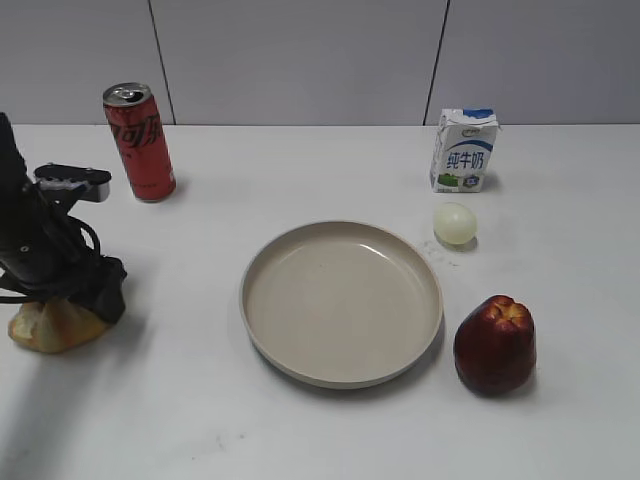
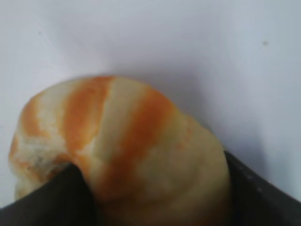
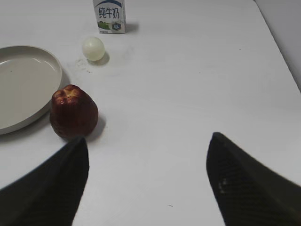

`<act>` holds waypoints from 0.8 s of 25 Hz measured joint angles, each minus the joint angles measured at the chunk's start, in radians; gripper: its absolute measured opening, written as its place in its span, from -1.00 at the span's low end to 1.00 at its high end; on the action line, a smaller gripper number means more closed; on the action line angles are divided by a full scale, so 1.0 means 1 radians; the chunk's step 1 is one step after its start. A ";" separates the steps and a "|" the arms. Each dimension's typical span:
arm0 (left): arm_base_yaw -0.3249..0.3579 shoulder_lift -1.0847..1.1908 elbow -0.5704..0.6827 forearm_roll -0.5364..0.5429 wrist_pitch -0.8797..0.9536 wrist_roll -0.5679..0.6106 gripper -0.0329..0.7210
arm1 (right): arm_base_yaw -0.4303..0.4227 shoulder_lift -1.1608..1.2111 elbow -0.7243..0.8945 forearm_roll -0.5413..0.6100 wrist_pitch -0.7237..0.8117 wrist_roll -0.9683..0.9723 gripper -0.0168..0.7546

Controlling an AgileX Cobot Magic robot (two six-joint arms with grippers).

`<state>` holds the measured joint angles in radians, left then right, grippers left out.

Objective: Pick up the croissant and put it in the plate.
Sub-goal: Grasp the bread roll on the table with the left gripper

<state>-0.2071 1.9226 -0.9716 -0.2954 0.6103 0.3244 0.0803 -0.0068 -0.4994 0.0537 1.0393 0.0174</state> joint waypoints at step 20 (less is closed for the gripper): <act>-0.021 -0.041 -0.235 0.111 0.288 0.003 -0.21 | 0.000 0.000 0.000 0.000 0.000 0.000 0.57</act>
<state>-0.2285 1.8813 -1.2066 -0.1844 0.8981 0.3273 0.0803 -0.0068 -0.4994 0.0537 1.0393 0.0174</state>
